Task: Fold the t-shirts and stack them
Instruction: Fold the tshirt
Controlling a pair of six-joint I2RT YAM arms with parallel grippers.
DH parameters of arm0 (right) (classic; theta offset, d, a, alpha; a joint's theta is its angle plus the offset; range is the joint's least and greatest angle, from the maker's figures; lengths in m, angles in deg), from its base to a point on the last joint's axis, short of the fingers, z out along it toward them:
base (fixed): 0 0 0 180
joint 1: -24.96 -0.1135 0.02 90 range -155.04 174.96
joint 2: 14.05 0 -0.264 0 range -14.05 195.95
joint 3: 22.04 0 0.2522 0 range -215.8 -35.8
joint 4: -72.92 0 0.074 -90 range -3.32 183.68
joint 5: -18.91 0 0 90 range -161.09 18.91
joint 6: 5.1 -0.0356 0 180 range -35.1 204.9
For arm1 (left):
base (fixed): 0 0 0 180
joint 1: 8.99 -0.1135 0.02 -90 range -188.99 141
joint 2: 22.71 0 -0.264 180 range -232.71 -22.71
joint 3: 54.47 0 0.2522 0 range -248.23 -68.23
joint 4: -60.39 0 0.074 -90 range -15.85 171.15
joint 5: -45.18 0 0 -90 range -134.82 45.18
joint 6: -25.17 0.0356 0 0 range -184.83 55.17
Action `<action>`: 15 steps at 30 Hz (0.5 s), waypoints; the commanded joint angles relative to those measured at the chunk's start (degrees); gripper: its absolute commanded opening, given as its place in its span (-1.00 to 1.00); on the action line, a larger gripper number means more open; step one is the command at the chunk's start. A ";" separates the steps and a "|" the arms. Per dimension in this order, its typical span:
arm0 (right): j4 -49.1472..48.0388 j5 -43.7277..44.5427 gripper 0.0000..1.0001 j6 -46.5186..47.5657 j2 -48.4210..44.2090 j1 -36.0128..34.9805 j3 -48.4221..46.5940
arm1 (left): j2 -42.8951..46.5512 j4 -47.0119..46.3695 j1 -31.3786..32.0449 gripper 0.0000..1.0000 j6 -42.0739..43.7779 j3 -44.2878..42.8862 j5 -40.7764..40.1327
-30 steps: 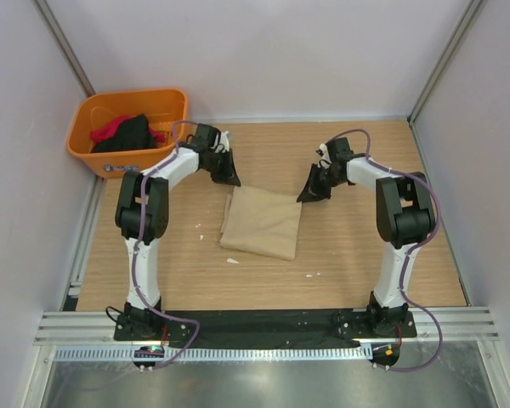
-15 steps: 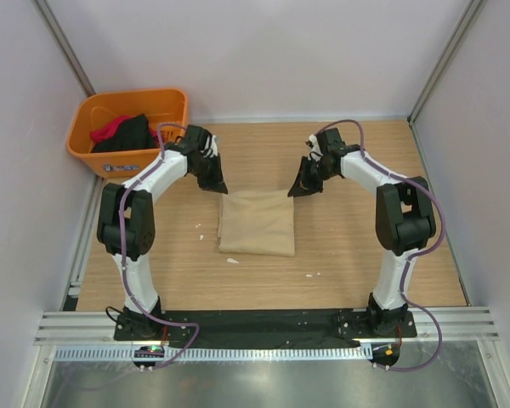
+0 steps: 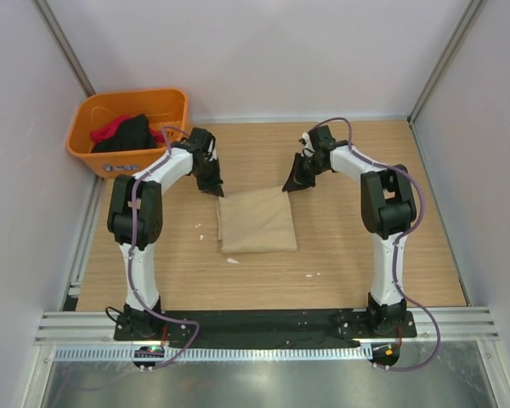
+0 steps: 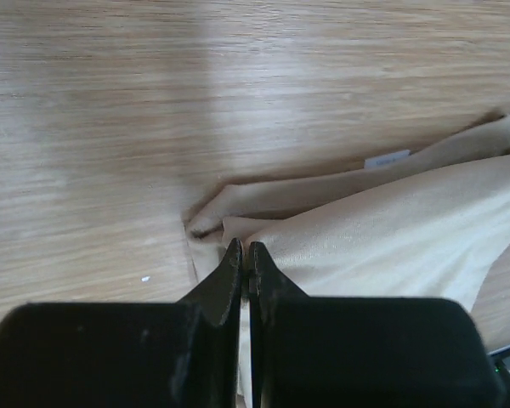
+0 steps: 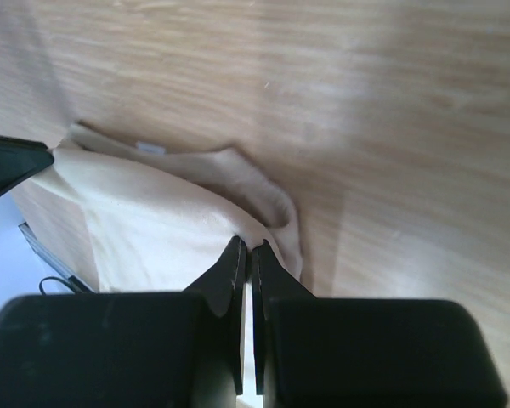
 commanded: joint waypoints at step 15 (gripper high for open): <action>8.60 3.69 0.44 4.23 -6.10 0.39 -1.92 | 21.25 -5.93 -0.76 0.41 0.29 19.72 11.54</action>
